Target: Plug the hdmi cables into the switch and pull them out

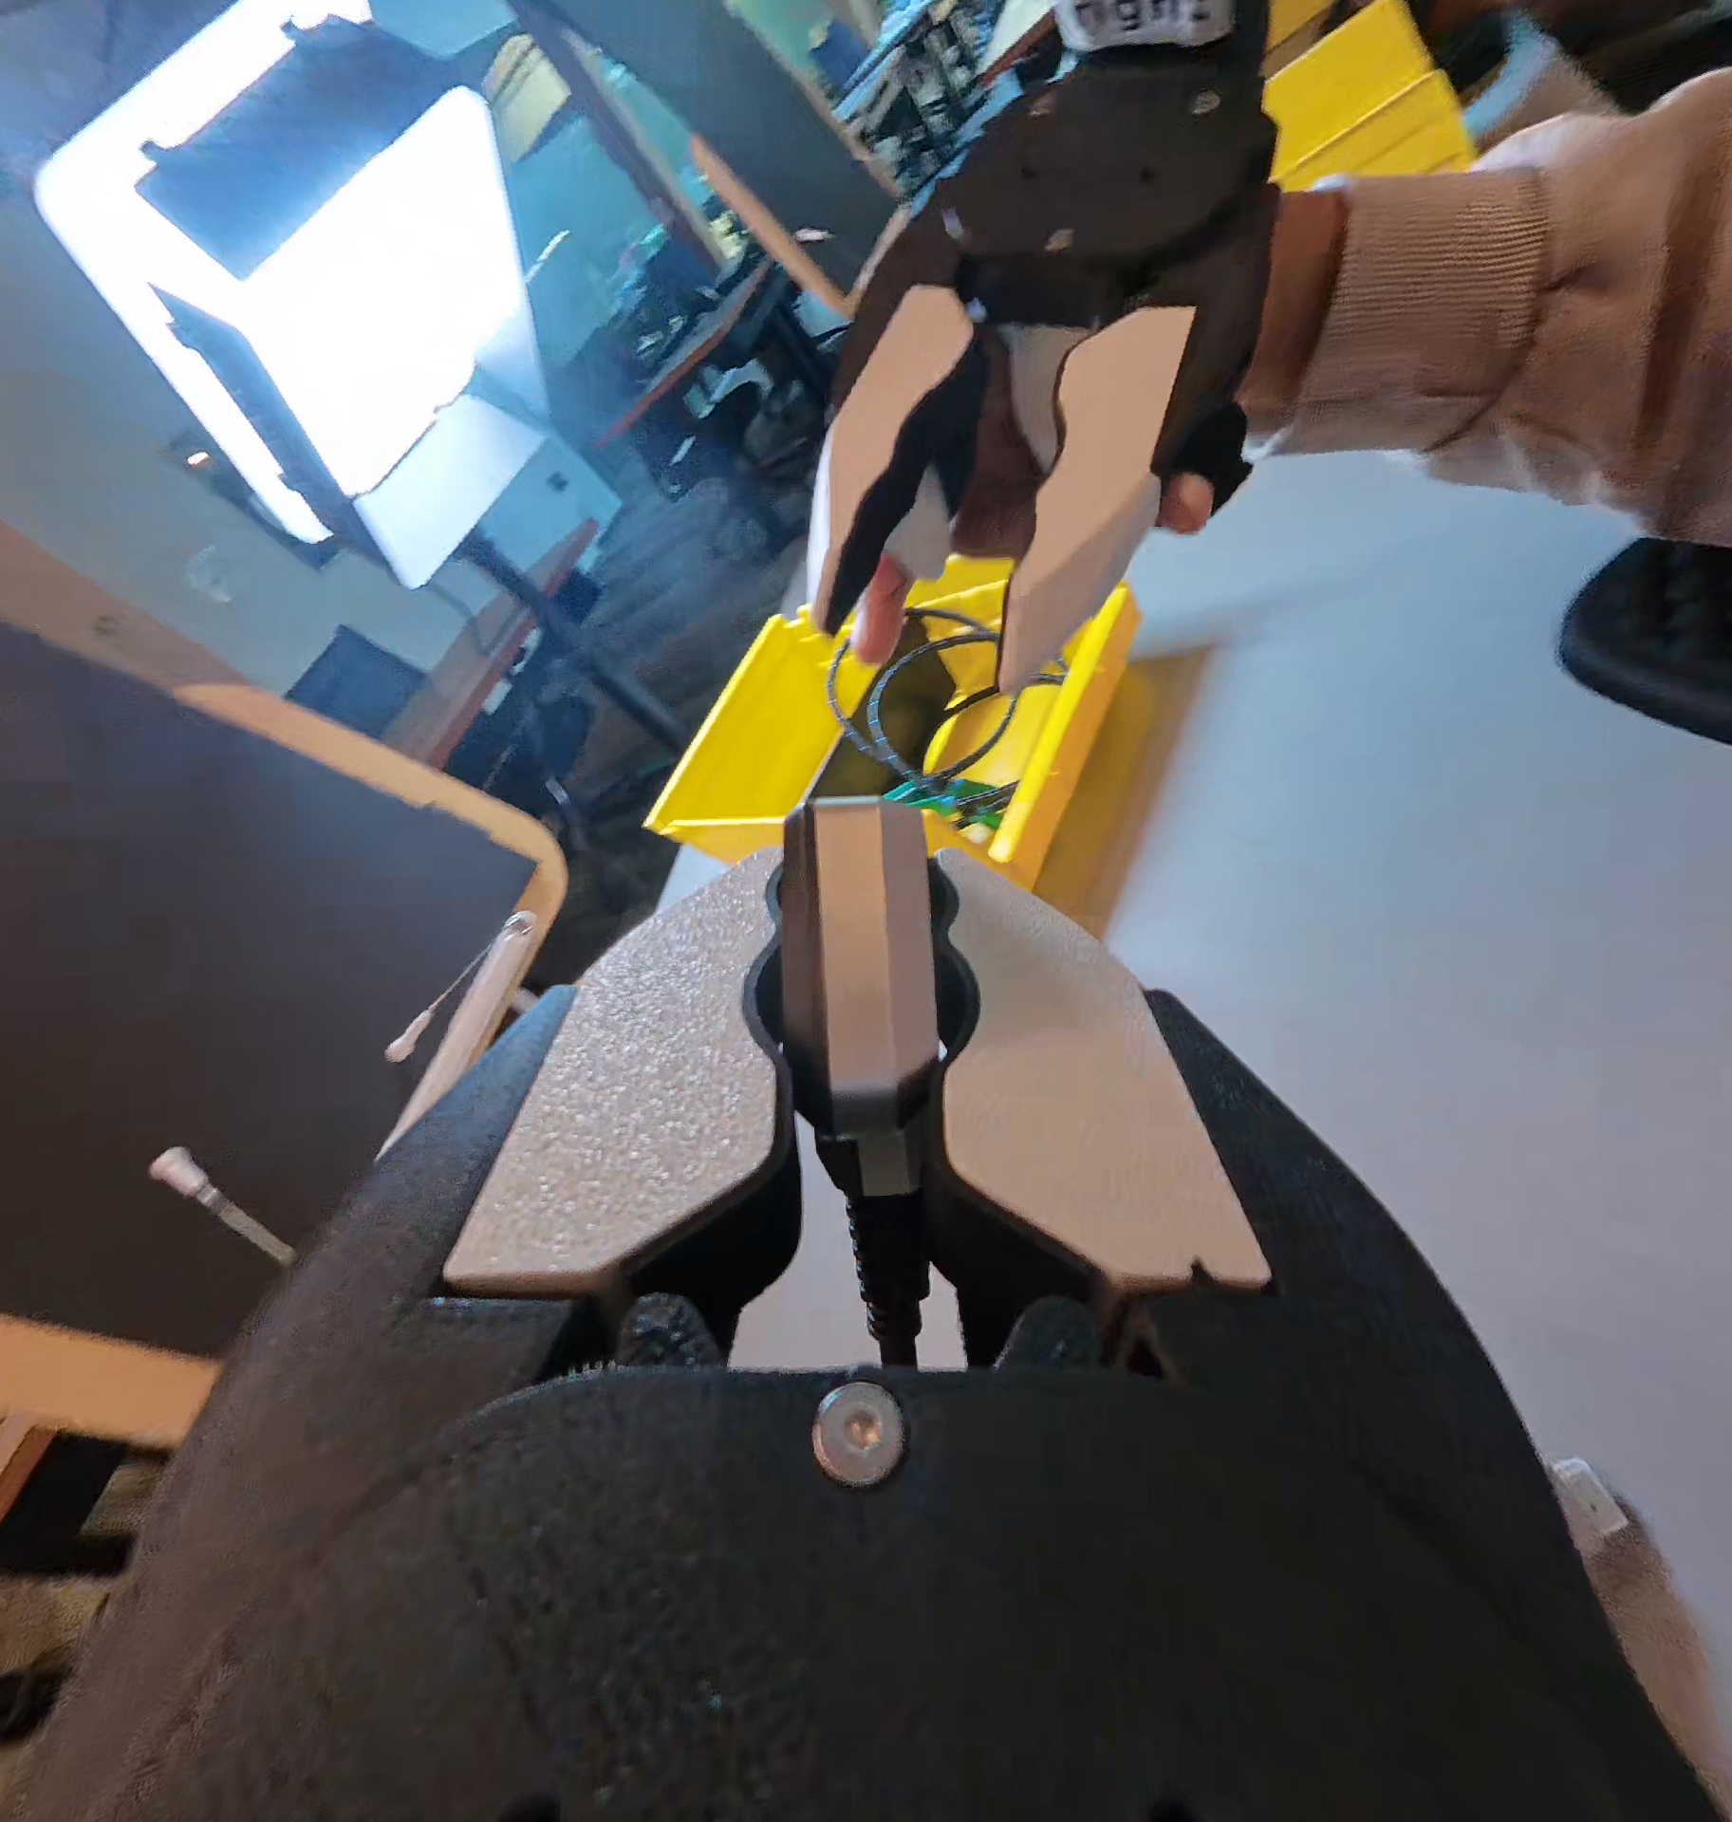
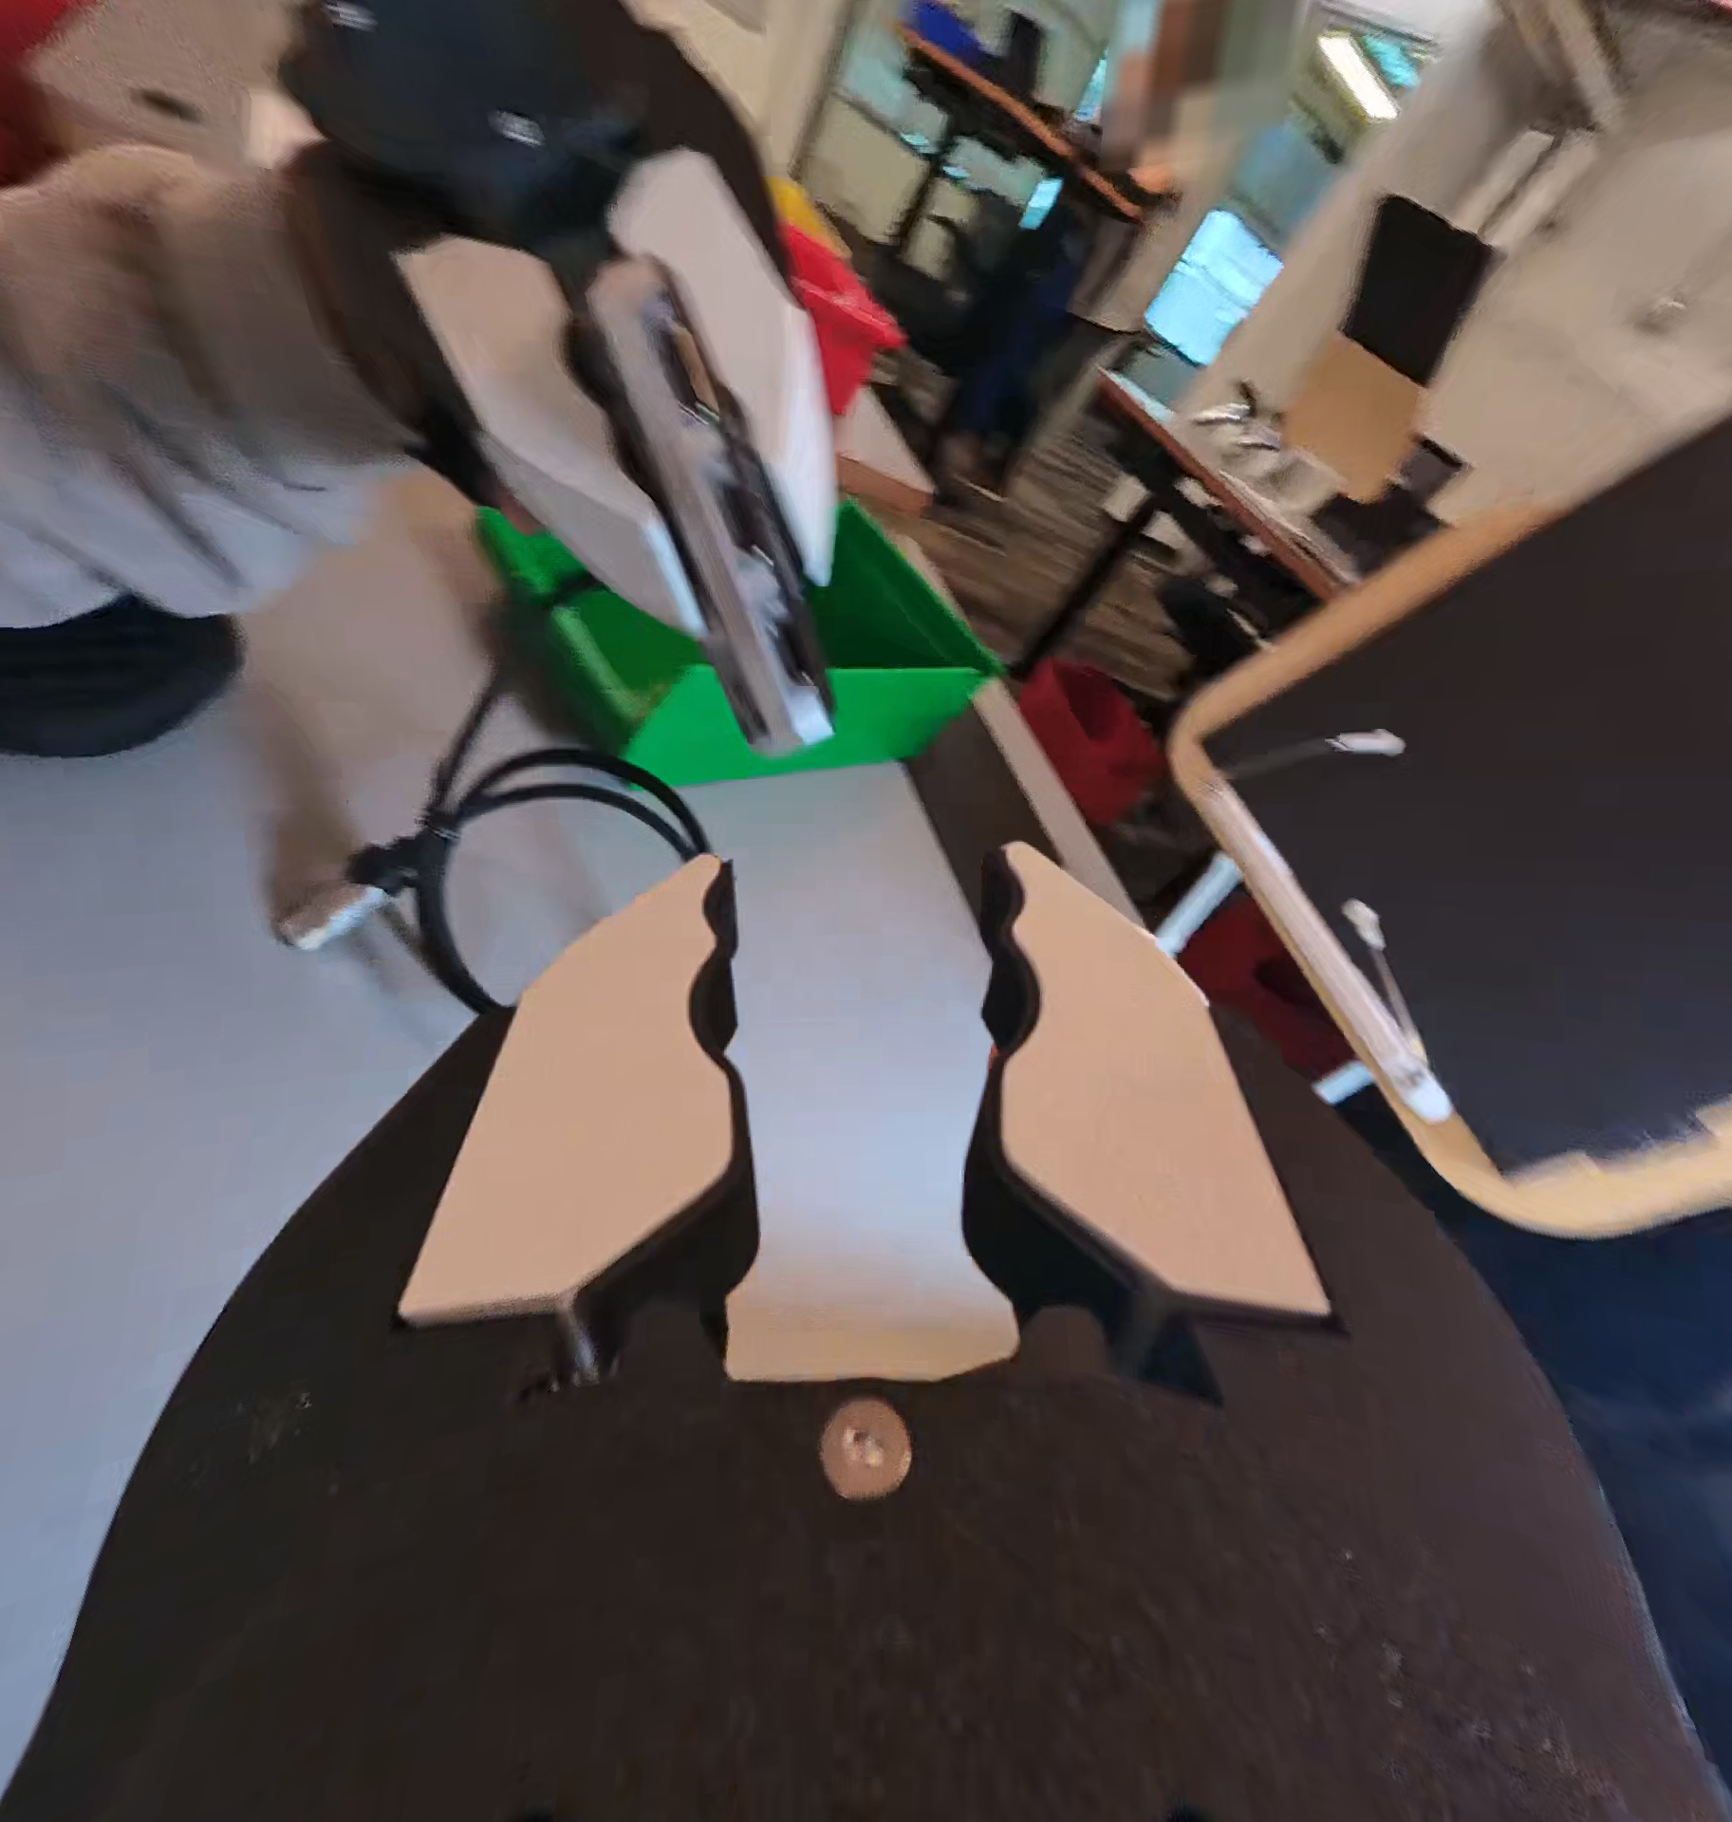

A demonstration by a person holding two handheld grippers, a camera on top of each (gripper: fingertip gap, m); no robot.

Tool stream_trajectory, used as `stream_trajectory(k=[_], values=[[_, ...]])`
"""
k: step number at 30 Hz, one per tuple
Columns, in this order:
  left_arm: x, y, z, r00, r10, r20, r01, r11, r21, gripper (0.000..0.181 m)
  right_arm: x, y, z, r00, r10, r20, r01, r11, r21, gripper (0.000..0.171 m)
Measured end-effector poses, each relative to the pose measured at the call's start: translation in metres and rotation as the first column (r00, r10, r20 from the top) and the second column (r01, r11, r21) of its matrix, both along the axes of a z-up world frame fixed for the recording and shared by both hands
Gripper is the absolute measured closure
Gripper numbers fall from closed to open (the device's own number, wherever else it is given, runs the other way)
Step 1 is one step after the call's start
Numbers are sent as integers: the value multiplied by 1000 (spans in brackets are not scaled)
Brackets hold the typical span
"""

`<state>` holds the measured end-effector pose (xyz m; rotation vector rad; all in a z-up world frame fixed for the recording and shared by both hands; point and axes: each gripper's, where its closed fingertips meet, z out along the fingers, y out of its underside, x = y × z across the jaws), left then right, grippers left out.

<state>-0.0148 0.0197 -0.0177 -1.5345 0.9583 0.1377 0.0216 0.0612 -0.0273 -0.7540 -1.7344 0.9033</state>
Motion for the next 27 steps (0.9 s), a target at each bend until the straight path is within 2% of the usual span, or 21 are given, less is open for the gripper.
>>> stream_trajectory(k=[1, 3, 5, 7, 10, 13, 15, 17, 21, 24, 27], values=[[10, -2, -3, 999, -42, -5, 42, 999, -12, 157, -5, -16, -5, 999, 33, 23, -34, 999, 31, 122], [29, -6, -7, 994, -112, -13, 112, 994, -20, 157, -13, -37, -16, 997, 67, 47, -71, 992, 106, 126], [38, -10, -9, 989, -148, -23, 147, 989, -34, 157, -14, -48, -15, 995, 101, 14, -102, 984, 147, 148], [40, -13, -4, 987, -161, -12, 161, 987, -11, 156, -6, -50, -4, 990, 140, -7, -138, 983, 120, 150], [32, -19, 22, 983, -156, 102, 150, 987, 58, 149, 8, -39, 23, 994, 74, -86, -56, 980, 190, 151], [4, -29, 51, 975, -111, 191, 83, 986, 145, 143, 34, -24, 73, 970, -18, -241, 74, 971, 227, 151], [-21, -36, 72, 960, -74, 271, 16, 977, 213, 142, 49, -7, 110, 937, -96, -336, 191, 945, 264, 151], [-41, -43, 86, 936, -62, 347, -28, 968, 249, 142, 53, 19, 142, 904, -186, -386, 327, 882, 341, 151], [-60, -48, 91, 931, -16, 366, -85, 962, 260, 142, 42, 80, 187, 851, -311, -424, 497, 739, 456, 152], [-56, -46, 87, 939, -10, 344, -80, 966, 247, 142, 28, 131, 188, 826, -404, -394, 562, 652, 509, 151], [-54, -41, 81, 953, 16, 303, -91, 967, 237, 142, 15, 176, 164, 806, -464, -368, 591, 605, 533, 151]])
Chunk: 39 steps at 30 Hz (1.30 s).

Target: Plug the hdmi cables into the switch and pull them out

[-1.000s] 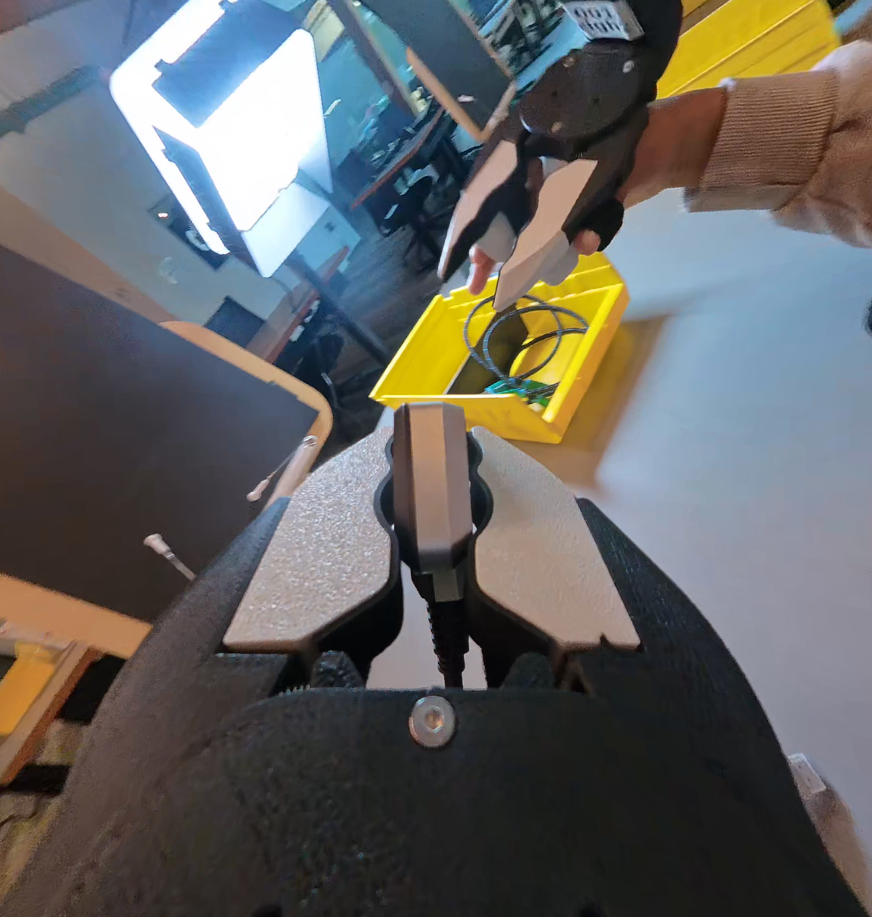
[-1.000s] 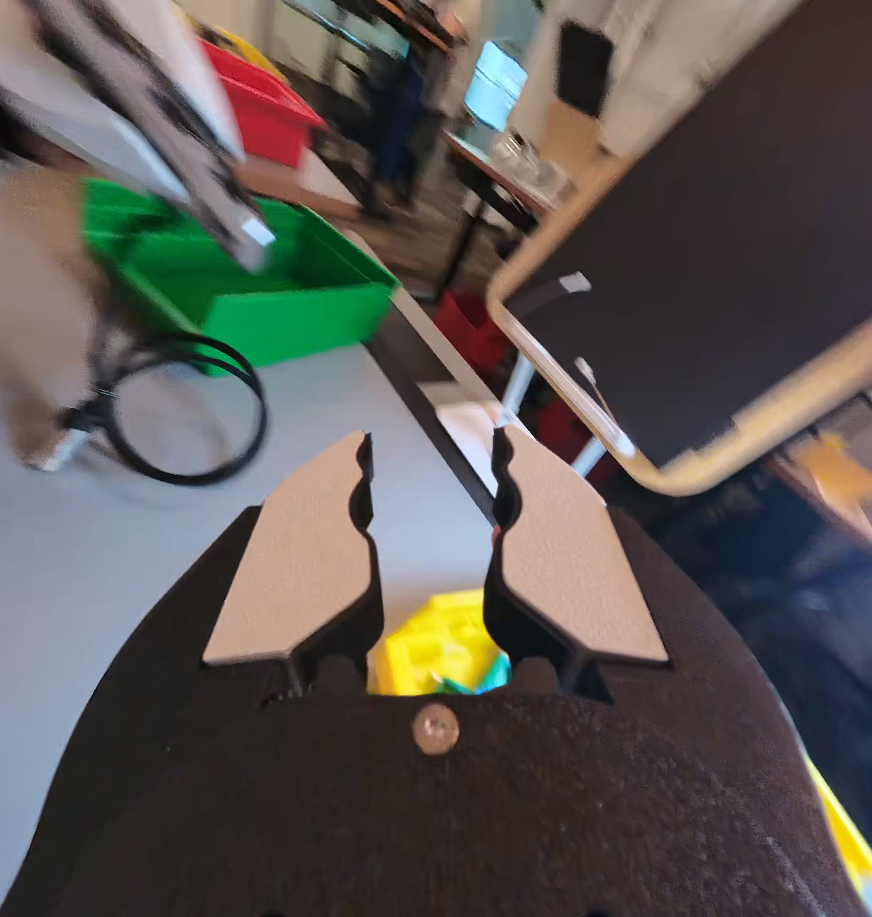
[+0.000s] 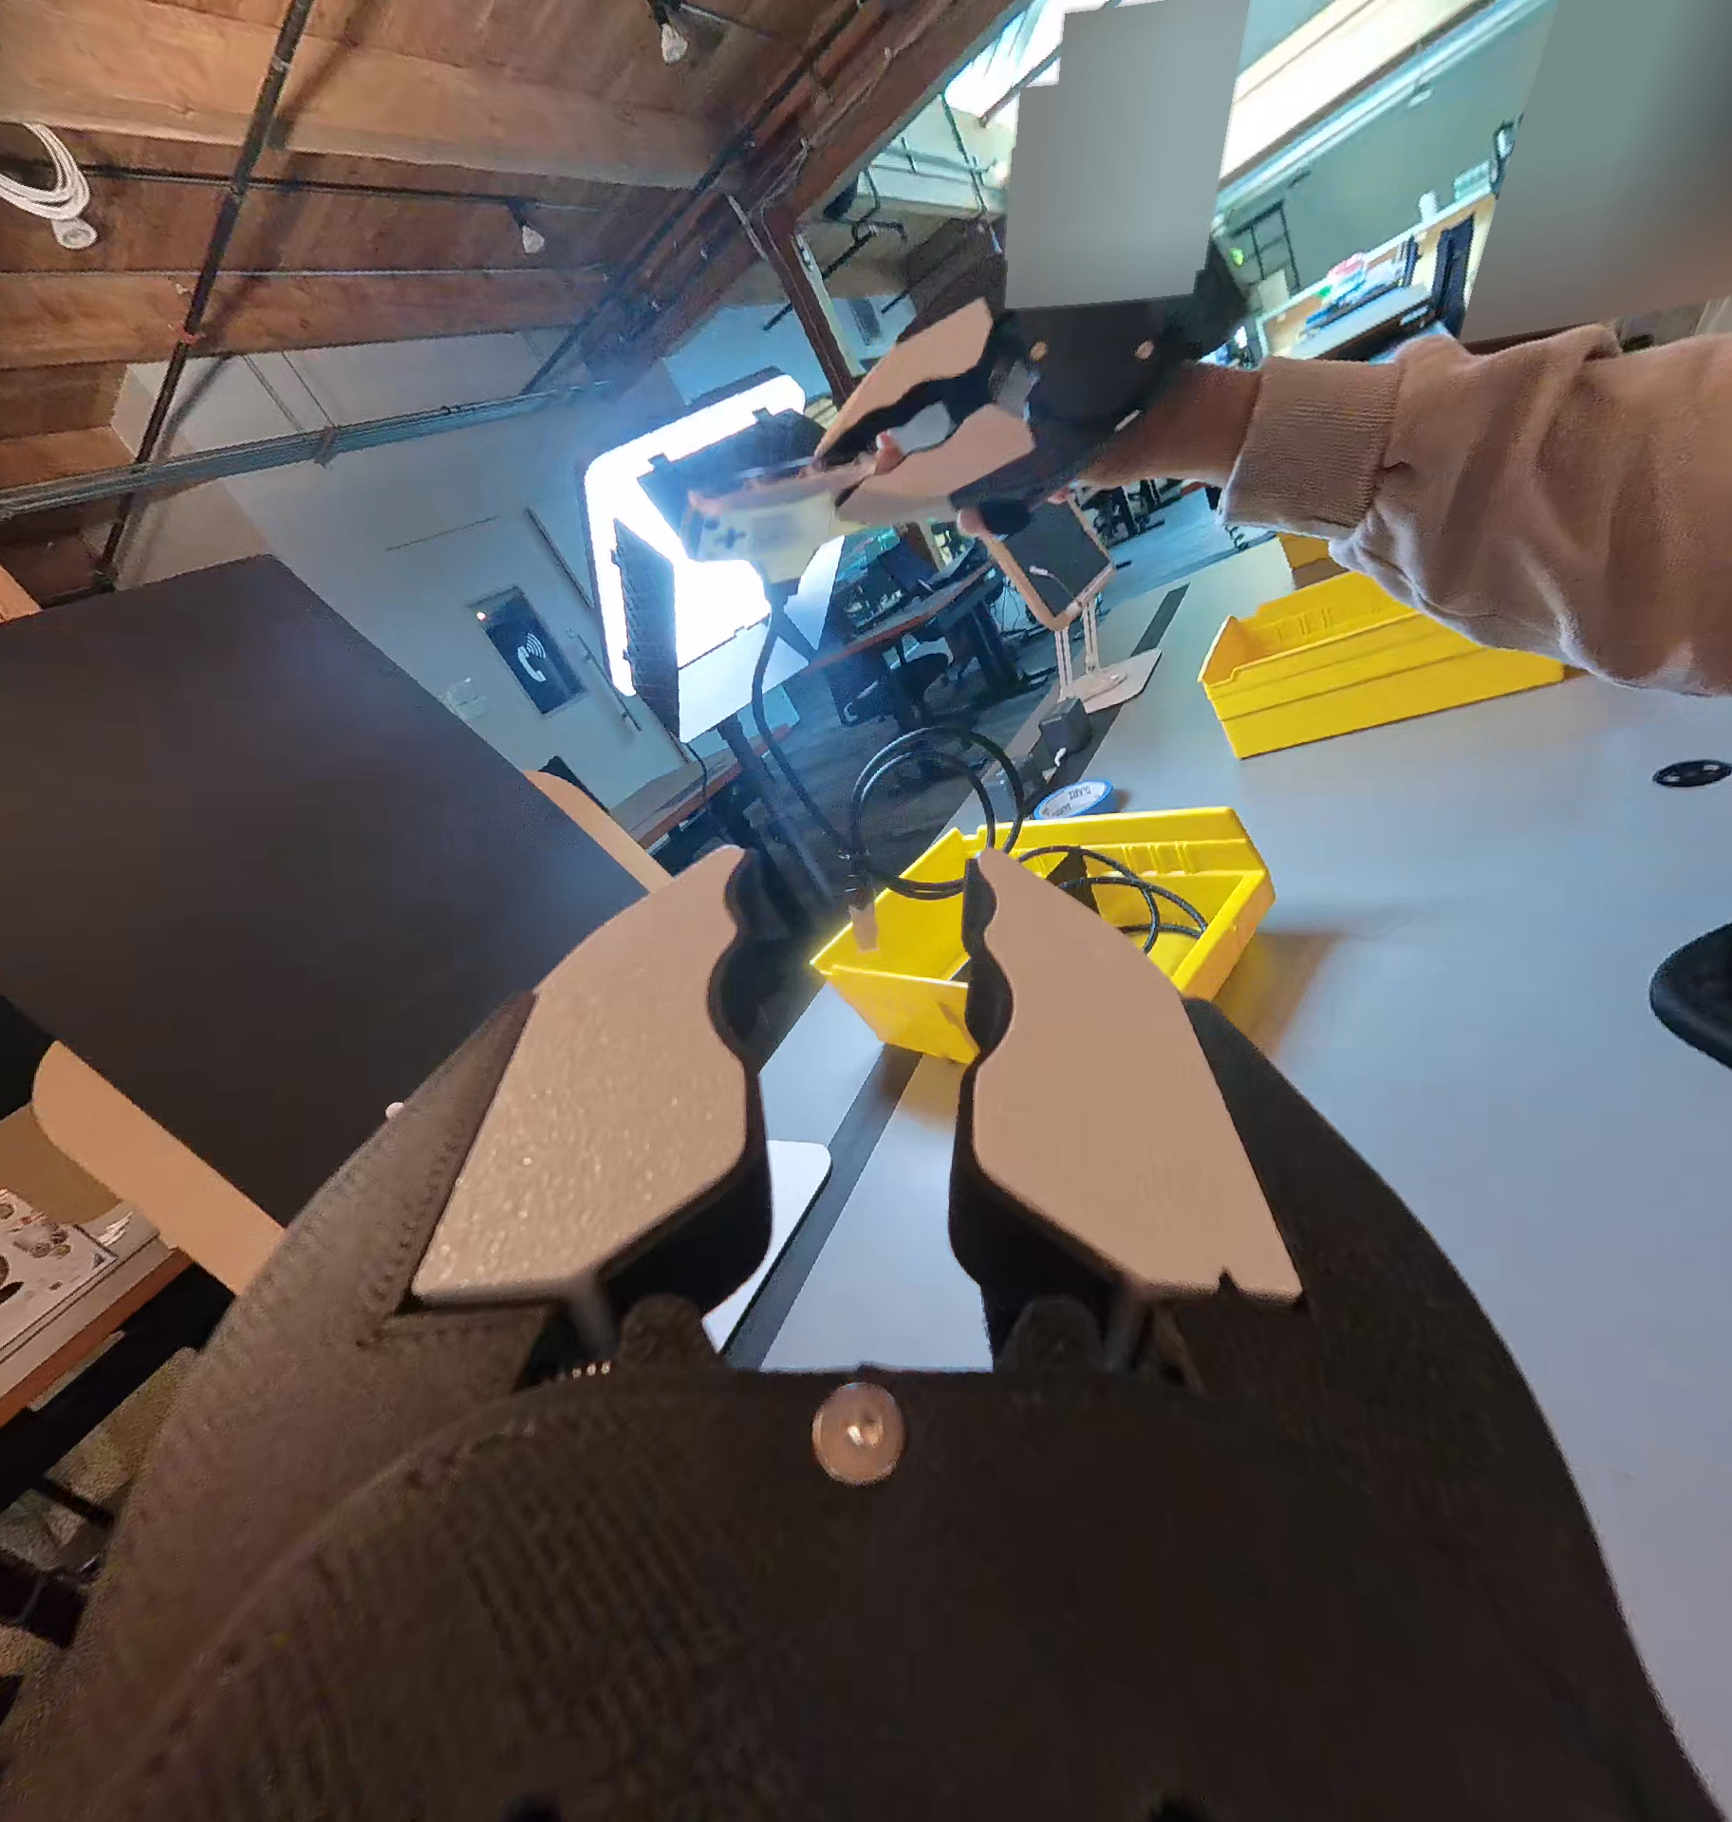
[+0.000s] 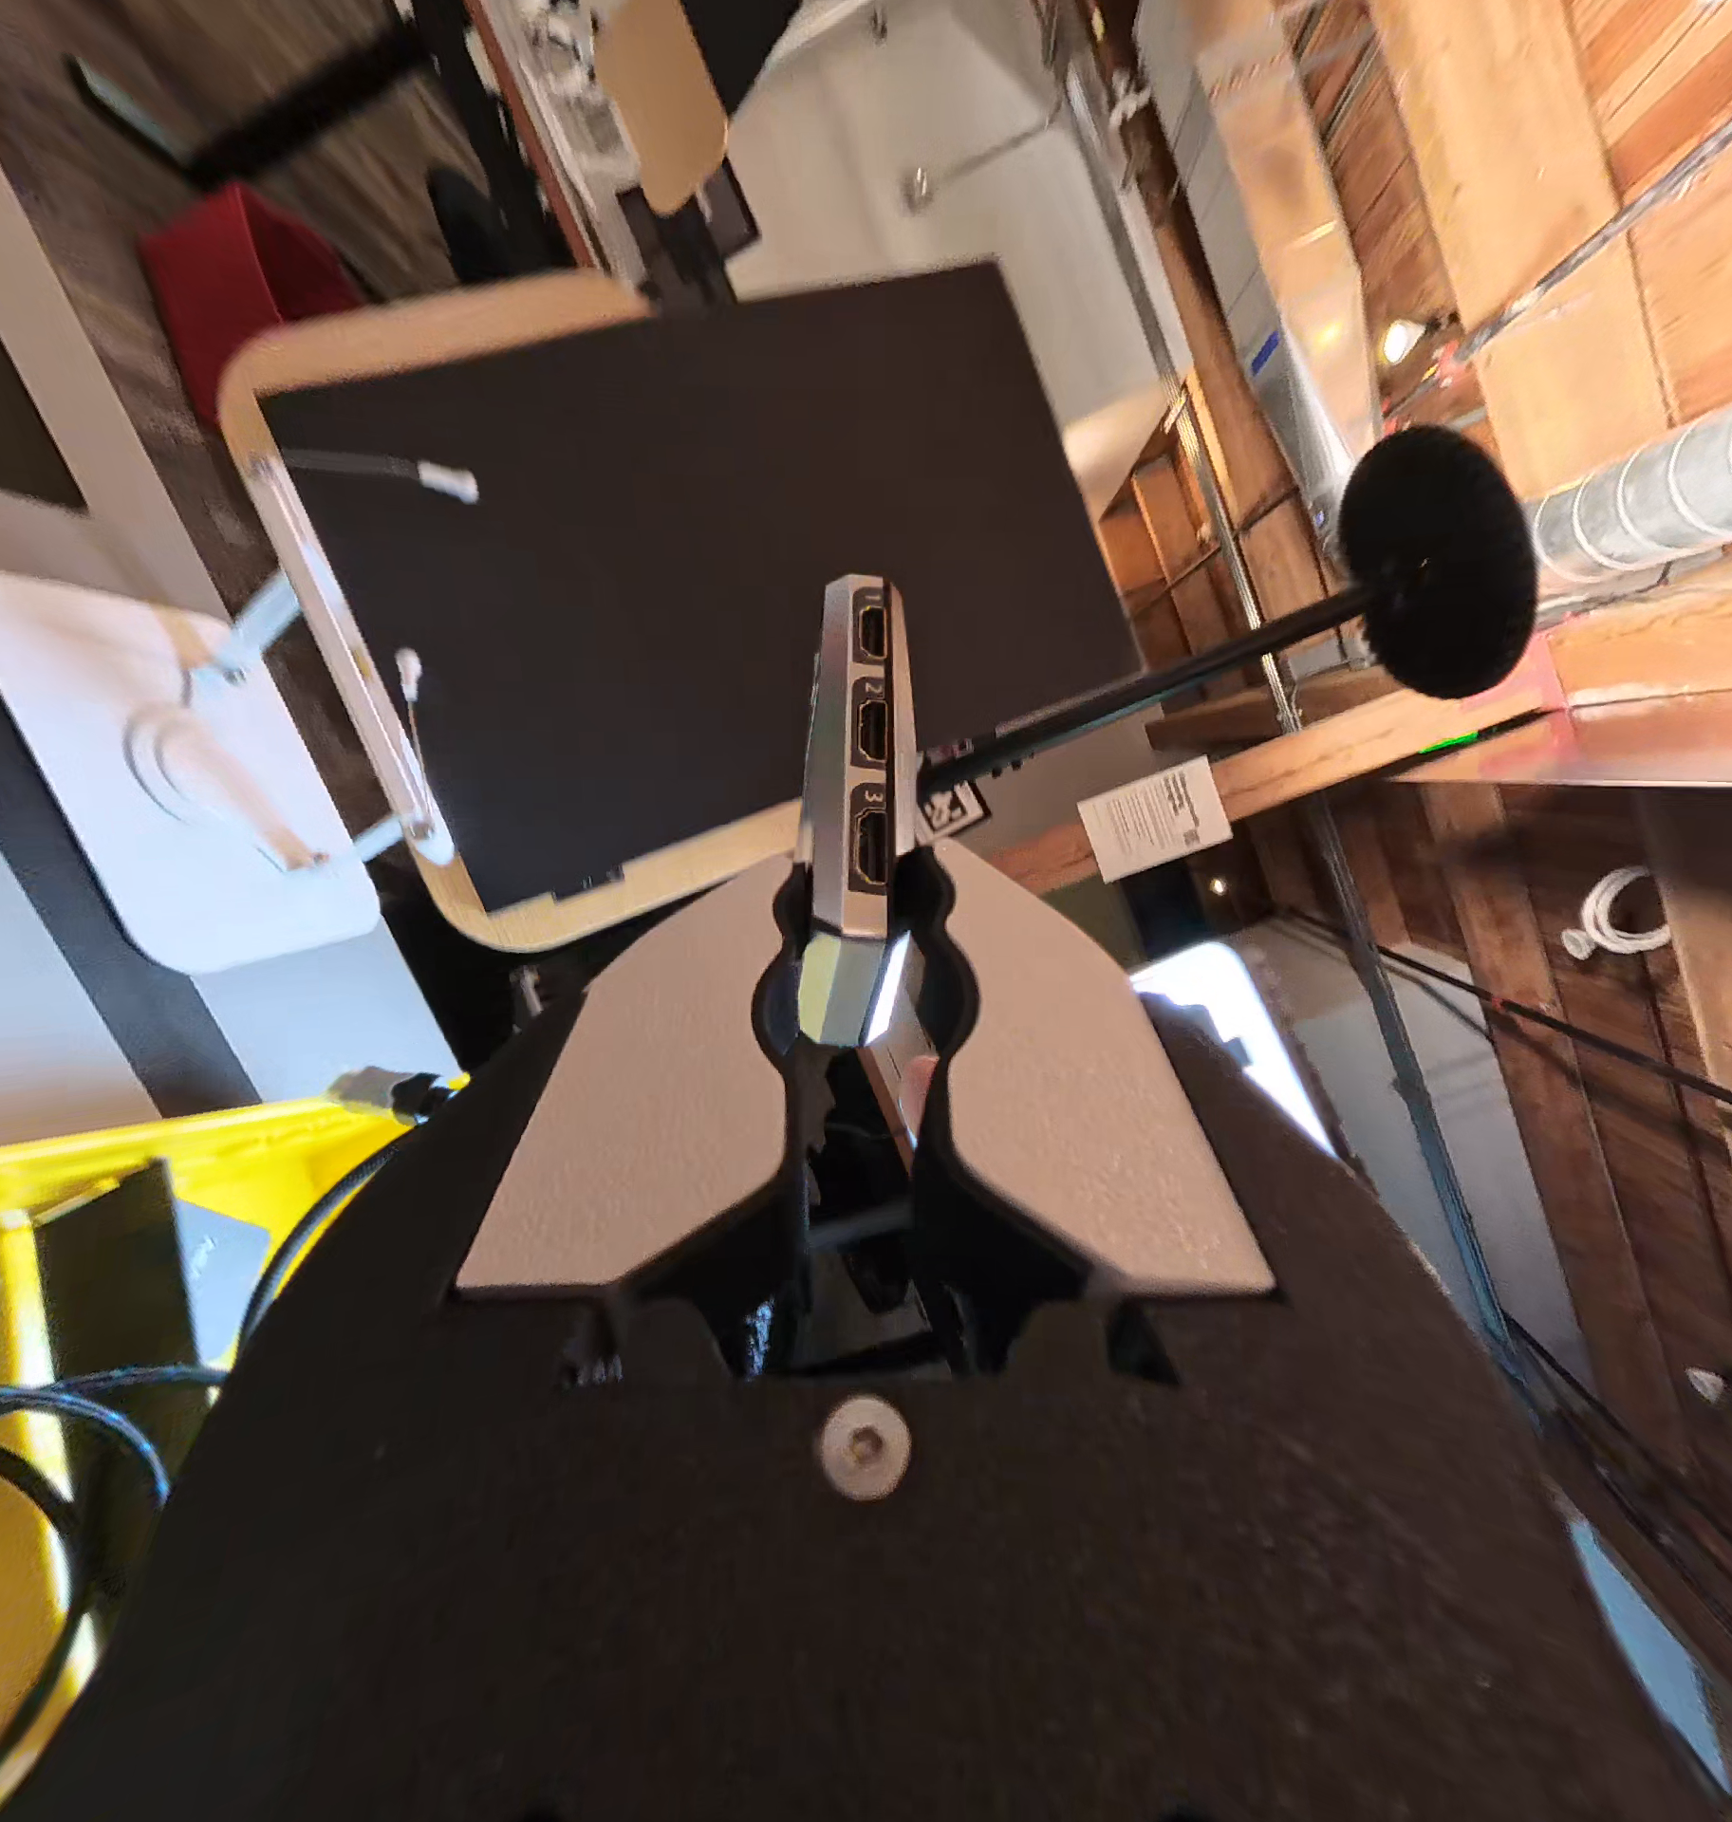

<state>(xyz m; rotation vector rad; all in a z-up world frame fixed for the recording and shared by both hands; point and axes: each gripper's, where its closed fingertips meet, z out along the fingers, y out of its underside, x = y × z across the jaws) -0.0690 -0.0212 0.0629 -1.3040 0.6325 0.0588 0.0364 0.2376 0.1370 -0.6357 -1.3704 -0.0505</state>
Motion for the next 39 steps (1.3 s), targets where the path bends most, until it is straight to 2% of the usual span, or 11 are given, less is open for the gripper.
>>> stream_trajectory(k=[7, 11, 15, 18, 22, 27, 29, 31, 33, 37, 39], values=[[-4, 6, -7, 1000, 11, -4, -11, 1000, -26, 142, -10, 74, -89, 989, -103, 110, 102, 995, 14, 151], [-3, 10, -12, 1000, 10, -12, -11, 999, -44, 143, -4, 116, -137, 973, -176, 150, 197, 971, -133, 151], [-2, 16, -23, 999, 24, -43, -28, 995, -100, 143, 13, 154, -212, 924, -236, 301, 348, 844, -408, 151], [-7, 24, -53, 994, 39, -100, -65, 960, -272, 145, 38, 171, -255, 832, -302, 466, 515, 735, -442, 145], [-48, 4, -118, 946, 82, -313, -246, 811, -532, 140, 59, 148, -219, 924, -241, 297, 376, 717, -588, 130], [-107, -77, -206, 934, 82, -347, -334, 543, -770, 130, 114, 68, -178, 986, -136, 92, 162, 728, -666, 131], [-119, -107, -242, 930, 70, -360, -354, 429, -831, 122, 130, 35, -192, 987, -104, 126, 161, 737, -657, 132], [-128, -123, -270, 903, 51, -426, -414, 366, -834, 117, 134, 2, -217, 980, -52, 194, 171, 720, -673, 132], [-141, -120, -285, 841, 55, -538, -517, 370, -772, 118, 130, -21, -249, 951, -16, 309, 220, 734, -642, 132], [-151, -107, -282, 775, 56, -629, -601, 373, -707, 142, 106, -36, -300, 876, 10, 483, 288, 792, -538, 130], [-169, -105, -286, 696, 38, -717, -688, 322, -650, 131, 91, -31, -319, 838, 5, 545, 316, 811, -492, 127]])
